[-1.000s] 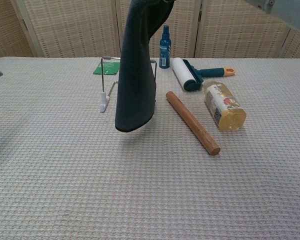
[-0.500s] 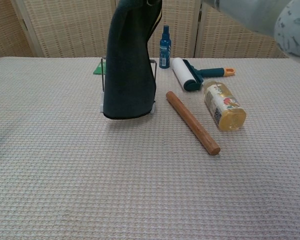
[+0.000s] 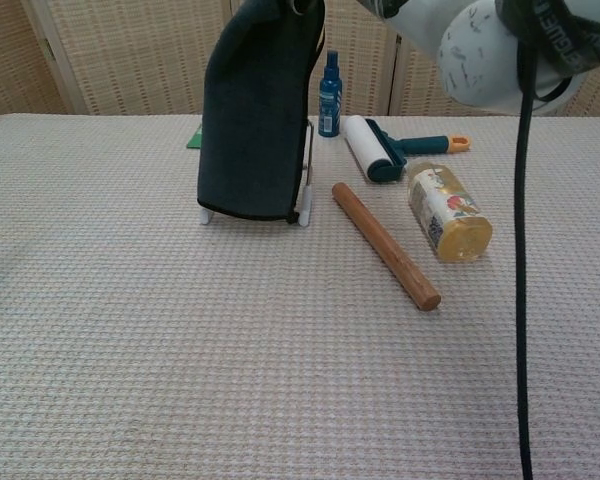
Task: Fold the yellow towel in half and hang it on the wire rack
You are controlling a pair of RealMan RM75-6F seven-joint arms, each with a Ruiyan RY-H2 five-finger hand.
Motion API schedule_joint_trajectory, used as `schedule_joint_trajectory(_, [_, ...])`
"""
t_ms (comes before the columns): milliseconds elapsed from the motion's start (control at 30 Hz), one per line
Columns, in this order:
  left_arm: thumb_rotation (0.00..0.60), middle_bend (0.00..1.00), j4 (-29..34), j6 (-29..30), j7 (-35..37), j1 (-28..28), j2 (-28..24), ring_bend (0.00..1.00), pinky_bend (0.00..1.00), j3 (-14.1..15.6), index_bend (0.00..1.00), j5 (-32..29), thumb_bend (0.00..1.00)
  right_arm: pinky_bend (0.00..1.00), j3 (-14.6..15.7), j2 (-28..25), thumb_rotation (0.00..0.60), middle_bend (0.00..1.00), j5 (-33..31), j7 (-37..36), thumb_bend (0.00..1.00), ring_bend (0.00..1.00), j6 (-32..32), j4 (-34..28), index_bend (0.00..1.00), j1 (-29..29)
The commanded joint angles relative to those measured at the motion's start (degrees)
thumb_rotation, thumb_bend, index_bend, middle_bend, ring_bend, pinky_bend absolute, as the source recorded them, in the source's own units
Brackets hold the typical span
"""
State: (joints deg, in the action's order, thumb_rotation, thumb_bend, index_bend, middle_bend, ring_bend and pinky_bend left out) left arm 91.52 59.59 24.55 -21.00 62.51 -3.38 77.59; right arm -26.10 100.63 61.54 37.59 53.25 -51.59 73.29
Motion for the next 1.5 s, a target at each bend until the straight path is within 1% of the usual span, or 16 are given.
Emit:
schedule_joint_trajectory(33, [0.6,0.87,0.31,0.12,-0.3,0.14,-0.24,0.83,0.92,0.01,0.06,-0.1,0.46,1.0,0.46,3.57,0.6,0.93,-0.34,-2.68,0.58,1.0,-2.52,6.77,0.6,2.64])
schedule_joint_trajectory(200, [0.6,0.87,0.76,0.27,-0.85,0.35,-0.41,0.83,0.92,-0.03,0.06,-0.42,0.46,1.0,0.54,7.02,0.6,0.93,-0.24,-5.74,0.58,1.0,-4.87,14.14,0.6,5.19])
schedule_joint_trajectory(267, [0.6,0.87,0.86,0.31,-0.97,0.47,-0.47,0.83,0.92,0.0,0.06,-0.52,0.46,1.0,0.44,8.31,0.6,0.93,-0.63,-6.0,0.58,1.0,-5.76,16.84,0.56,6.04])
schedule_joint_trajectory(333, [0.6,0.87,0.82,0.33,-1.07,0.58,-0.5,0.83,0.92,0.05,0.06,-0.58,0.46,1.0,0.12,9.18,0.6,0.93,-1.28,-5.97,0.58,1.0,-6.47,18.65,0.43,6.62])
schedule_joint_trajectory(400, [0.6,0.87,0.77,0.31,-1.07,0.67,-0.54,0.83,0.92,0.09,0.06,-0.63,0.46,1.0,-0.31,9.97,0.6,0.93,-2.24,-5.47,0.57,1.0,-7.31,20.39,0.25,7.13])
schedule_joint_trajectory(500, [0.6,0.87,0.87,0.35,-0.6,0.84,-0.68,0.83,0.92,0.18,0.06,-0.44,0.46,1.0,-1.16,10.59,0.6,0.91,-3.84,-4.78,0.56,1.0,-8.34,21.79,0.03,7.55])
schedule_joint_trajectory(567, [0.6,0.87,0.84,0.49,-0.45,0.95,-0.72,0.83,0.92,0.24,0.06,-0.17,0.46,1.0,-1.34,10.58,0.6,0.91,-4.38,-4.31,0.55,1.0,-8.59,21.94,0.0,7.6])
schedule_joint_trajectory(667, [0.6,0.87,0.87,0.6,-0.51,0.95,-0.7,0.83,0.92,0.21,0.06,0.06,0.46,1.0,-1.2,10.04,0.6,0.9,-4.51,-4.04,0.5,1.0,-8.34,21.19,0.0,7.24])
schedule_joint_trajectory(767, [0.6,0.87,0.98,0.9,-0.84,0.95,-0.7,0.83,0.92,0.06,0.06,0.17,0.46,1.0,-0.94,8.91,0.6,0.9,-4.44,-4.25,0.48,1.0,-7.66,19.24,0.0,6.22])
schedule_joint_trajectory(833, [0.6,0.87,1.06,1.09,-1.16,0.94,-0.77,0.83,0.92,-0.01,0.06,0.26,0.46,1.0,-0.43,7.43,0.6,0.89,-4.02,-4.55,0.47,1.0,-6.62,16.66,0.0,4.83])
schedule_joint_trajectory(933, [0.6,0.87,0.96,1.35,-1.9,0.91,-0.78,0.83,0.92,-0.21,0.06,0.13,0.46,1.0,0.67,4.14,0.6,0.89,-3.17,-4.78,0.47,1.0,-4.51,10.89,0.0,1.81])
schedule_joint_trajectory(1067, [0.6,0.87,0.85,1.67,-2.69,0.71,-0.66,0.83,0.92,-0.74,0.06,-0.21,0.46,1.0,2.27,-1.98,0.6,0.89,-2.48,-4.73,0.47,1.0,-1.45,-0.11,0.0,-3.39])
schedule_joint_trajectory(1167, [0.6,0.85,0.57,2.37,-4.4,0.54,-0.41,0.81,0.91,-1.25,0.06,-0.44,0.46,1.0,3.64,-7.42,0.6,0.88,-2.51,-4.58,0.47,1.0,0.62,-9.76,0.0,-7.81])
schedule_joint_trajectory(1300, [0.6,0.78,0.24,3.82,-7.34,0.56,0.17,0.72,0.87,-1.86,0.06,-0.82,0.46,1.0,5.95,-15.09,0.6,0.86,-2.03,-5.03,0.47,0.99,3.75,-23.02,0.01,-13.9])
schedule_joint_trajectory(1367, [0.6,0.74,0.08,4.41,-8.81,0.58,0.46,0.68,0.84,-2.03,0.07,-0.97,0.46,1.0,7.07,-18.25,0.6,0.86,-1.61,-5.29,0.47,0.98,5.02,-27.82,0.02,-16.34])
schedule_joint_trajectory(1500, [0.6,0.64,0.01,5.88,-11.51,0.85,0.92,0.57,0.71,-2.33,0.09,-1.19,0.45,1.0,10.16,-24.75,0.6,0.83,0.83,-6.94,0.47,0.93,8.23,-36.5,0.05,-21.87])
